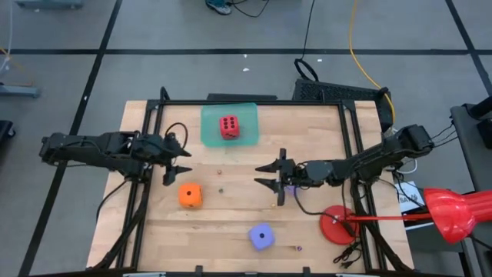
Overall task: Pick & Place Dice
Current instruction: Put the large orange dice into the green bin
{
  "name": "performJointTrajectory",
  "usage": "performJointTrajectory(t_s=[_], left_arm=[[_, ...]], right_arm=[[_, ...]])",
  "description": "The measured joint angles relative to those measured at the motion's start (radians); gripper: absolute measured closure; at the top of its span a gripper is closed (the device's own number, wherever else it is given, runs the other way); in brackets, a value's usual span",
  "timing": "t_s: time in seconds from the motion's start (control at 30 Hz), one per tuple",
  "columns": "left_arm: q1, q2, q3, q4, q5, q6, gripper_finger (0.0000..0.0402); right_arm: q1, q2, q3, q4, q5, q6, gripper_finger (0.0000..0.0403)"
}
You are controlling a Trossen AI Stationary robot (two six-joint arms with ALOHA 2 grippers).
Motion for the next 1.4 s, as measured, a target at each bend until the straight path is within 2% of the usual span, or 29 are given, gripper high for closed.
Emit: performJointTrajectory(t_s=[0.2,0.4,0.57,0.73,0.93,1.1,1.23,1.4], left_arm=[[-0.055,-0.007,0.0,-0.232,0.019,-0.184,0.0135],[-0.128,-0.004,0.0,-0.35,0.179,-0.36,0.0135],[-0.221,0.006,0.0,-0.44,0.193,-0.528,0.0135],[-0.335,0.068,0.0,-0.397,0.155,-0.626,0.0135],[-0.415,0.222,-0.04,-0.425,0.129,-0.737,0.0135],[-0.428,0.351,-0.081,-0.373,0.125,-0.77,0.0135],[-0.427,0.439,-0.081,-0.333,0.083,-0.776,0.0135],[-0.397,0.543,-0.081,-0.164,0.043,-0.71,0.0135]], right_arm=[[0.0,0.109,0.002,0.138,-0.001,0.029,0.025],[0.0,0.175,0.046,0.152,-0.008,0.036,0.025],[0.001,0.187,0.087,0.143,-0.086,0.031,0.025],[0.001,0.187,0.091,0.136,-0.105,0.029,0.025],[0.007,0.187,0.091,0.135,-0.105,0.026,0.025],[0.018,0.187,0.091,0.136,-0.106,0.022,0.025],[0.027,0.187,0.091,0.136,-0.105,0.021,0.025],[0.034,0.187,0.091,0.136,-0.105,0.014,0.025]])
